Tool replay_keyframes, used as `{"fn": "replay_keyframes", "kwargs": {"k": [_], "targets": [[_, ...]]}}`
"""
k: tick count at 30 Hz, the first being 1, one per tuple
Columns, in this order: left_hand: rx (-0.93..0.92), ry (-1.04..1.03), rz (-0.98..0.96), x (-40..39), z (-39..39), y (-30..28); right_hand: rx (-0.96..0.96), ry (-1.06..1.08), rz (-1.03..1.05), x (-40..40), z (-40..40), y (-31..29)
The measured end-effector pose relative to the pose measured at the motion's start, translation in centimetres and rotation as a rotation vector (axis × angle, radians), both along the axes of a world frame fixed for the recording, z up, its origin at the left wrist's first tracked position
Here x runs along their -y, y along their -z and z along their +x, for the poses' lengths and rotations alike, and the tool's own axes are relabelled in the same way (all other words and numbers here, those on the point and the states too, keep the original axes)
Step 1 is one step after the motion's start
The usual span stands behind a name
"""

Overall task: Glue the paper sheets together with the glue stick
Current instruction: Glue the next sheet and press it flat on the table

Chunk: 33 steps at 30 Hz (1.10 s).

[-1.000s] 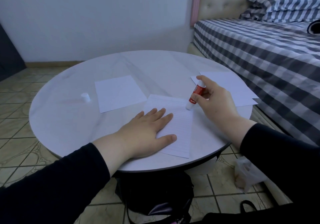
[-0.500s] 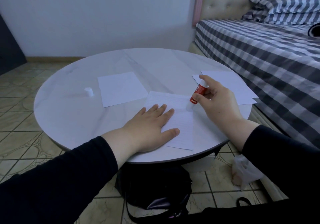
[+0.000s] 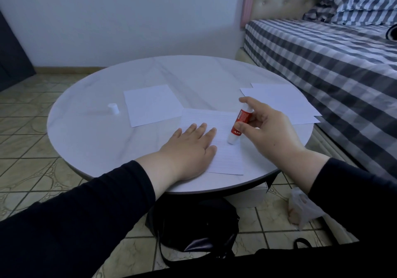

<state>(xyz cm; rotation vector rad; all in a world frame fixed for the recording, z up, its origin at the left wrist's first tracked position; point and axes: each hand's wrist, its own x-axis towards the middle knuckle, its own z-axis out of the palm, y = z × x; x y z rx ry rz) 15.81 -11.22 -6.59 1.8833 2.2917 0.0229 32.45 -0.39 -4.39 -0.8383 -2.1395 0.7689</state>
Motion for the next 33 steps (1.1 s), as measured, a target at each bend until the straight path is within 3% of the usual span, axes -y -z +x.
{"fn": "replay_keyframes", "kwargs": {"k": [8,13,19,24,30,33], "targets": [[0.006,-0.032,0.002,0.0,0.4,0.0,-0.105,0.034,-0.052,-0.4,0.8,-0.2],[0.017,-0.065,-0.002,-0.2,0.7,0.0,0.022,-0.008,0.023,0.7,1.2,-0.1],[0.032,-0.101,0.008,-0.4,1.0,0.0,-0.091,-0.011,0.003,1.1,1.7,-0.5],[0.035,-0.121,0.001,-0.6,1.2,0.0,0.036,-0.040,0.051,1.7,2.0,0.0],[0.030,-0.133,0.013,-0.7,1.4,0.1,-0.089,-0.051,-0.032,1.8,2.6,-0.4],[0.014,-0.148,0.001,-0.7,1.5,-0.2,-0.019,-0.127,-0.016,2.6,2.6,-0.2]]}}
